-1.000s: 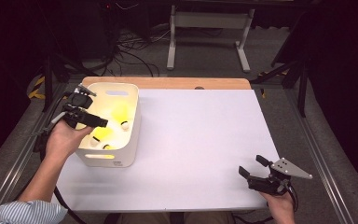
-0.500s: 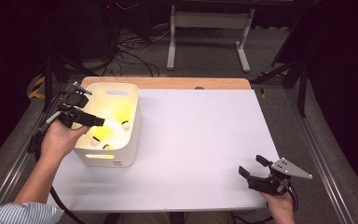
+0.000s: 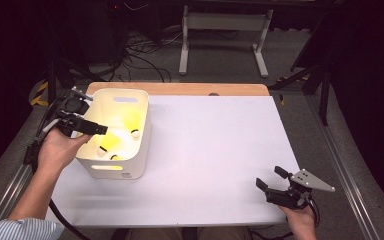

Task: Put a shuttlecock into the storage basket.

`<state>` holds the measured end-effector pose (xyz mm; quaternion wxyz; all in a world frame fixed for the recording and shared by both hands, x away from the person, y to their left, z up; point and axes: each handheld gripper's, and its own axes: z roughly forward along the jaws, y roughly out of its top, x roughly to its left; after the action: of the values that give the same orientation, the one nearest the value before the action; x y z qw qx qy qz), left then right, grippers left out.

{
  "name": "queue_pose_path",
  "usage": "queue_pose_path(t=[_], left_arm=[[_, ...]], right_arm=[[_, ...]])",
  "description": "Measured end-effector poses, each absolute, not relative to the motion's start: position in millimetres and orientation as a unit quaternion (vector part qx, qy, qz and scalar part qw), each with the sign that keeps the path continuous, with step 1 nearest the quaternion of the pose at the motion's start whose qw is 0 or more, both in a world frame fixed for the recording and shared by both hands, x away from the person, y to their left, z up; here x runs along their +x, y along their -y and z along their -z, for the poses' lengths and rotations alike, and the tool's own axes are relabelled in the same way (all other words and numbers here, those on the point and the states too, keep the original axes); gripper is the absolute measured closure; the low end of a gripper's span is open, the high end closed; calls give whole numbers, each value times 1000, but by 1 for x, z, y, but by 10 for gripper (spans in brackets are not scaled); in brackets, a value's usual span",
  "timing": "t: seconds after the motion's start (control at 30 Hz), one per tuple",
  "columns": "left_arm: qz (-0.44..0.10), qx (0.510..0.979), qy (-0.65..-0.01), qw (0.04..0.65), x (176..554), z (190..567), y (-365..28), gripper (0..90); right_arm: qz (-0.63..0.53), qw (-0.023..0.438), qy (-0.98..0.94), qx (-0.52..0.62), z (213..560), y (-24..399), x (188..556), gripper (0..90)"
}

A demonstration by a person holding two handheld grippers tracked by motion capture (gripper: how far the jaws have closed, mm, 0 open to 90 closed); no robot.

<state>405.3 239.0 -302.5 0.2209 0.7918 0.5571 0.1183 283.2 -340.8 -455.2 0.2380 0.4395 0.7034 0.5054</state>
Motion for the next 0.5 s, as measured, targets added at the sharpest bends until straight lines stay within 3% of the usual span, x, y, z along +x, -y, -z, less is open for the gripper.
queue_pose_path(t=[0.5], left_arm=[[-123,783,-568,222,402,301,-252,354]], right_arm=[[-505,237,-704,440,455,341,283,123]])
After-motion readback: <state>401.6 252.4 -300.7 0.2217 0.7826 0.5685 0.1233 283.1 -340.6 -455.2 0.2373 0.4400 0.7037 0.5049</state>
